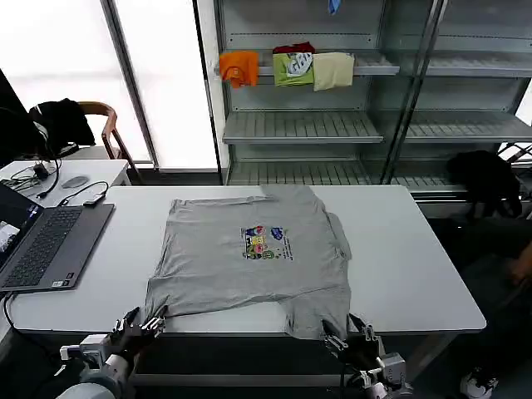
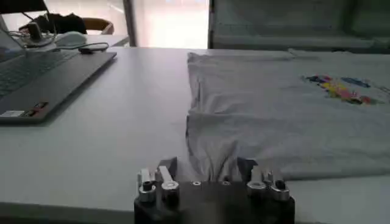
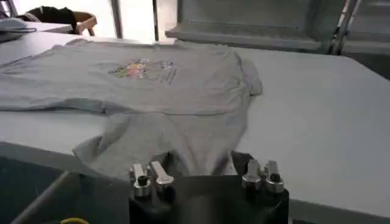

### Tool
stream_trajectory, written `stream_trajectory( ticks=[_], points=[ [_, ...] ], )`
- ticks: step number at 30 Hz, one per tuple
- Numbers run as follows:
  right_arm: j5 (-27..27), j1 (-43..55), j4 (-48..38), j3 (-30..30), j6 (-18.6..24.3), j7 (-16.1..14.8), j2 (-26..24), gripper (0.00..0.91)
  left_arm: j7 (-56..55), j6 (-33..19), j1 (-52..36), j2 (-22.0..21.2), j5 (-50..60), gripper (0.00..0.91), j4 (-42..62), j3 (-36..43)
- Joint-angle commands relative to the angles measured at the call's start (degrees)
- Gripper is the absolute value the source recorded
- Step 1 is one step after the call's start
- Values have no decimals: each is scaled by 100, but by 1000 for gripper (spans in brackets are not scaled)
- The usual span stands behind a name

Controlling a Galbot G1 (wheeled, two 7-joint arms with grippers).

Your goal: Fold and organize the clothes.

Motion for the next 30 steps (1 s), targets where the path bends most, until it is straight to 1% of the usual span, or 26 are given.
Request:
stream_trajectory(
  ticks=[1,2,9,18,23,30],
  points=[
    [17,89,-50,-46,-54,-10,7,30,119,-104,8,-11,19,20,79,58],
    [15,94,-42,-47,-48,-8,14,0,113,-121,4,-14,55,20,64,69],
    [75,117,273,66,-32,9,17,0,-63,-270,-113,47,-19,0,-113,58],
    [361,454,402,330,-225,-36,-78,0,-109,-374,-568,108,-263,0,-268,62],
    [586,935,251,370,-359,-80,-82,0,-147,-358,-909,124,-329,0,-237,148],
    [841,1765,-236,255,-492,-90,-85,0,-374,-298,-1779,-3,-434,0,-3,469]
  ],
)
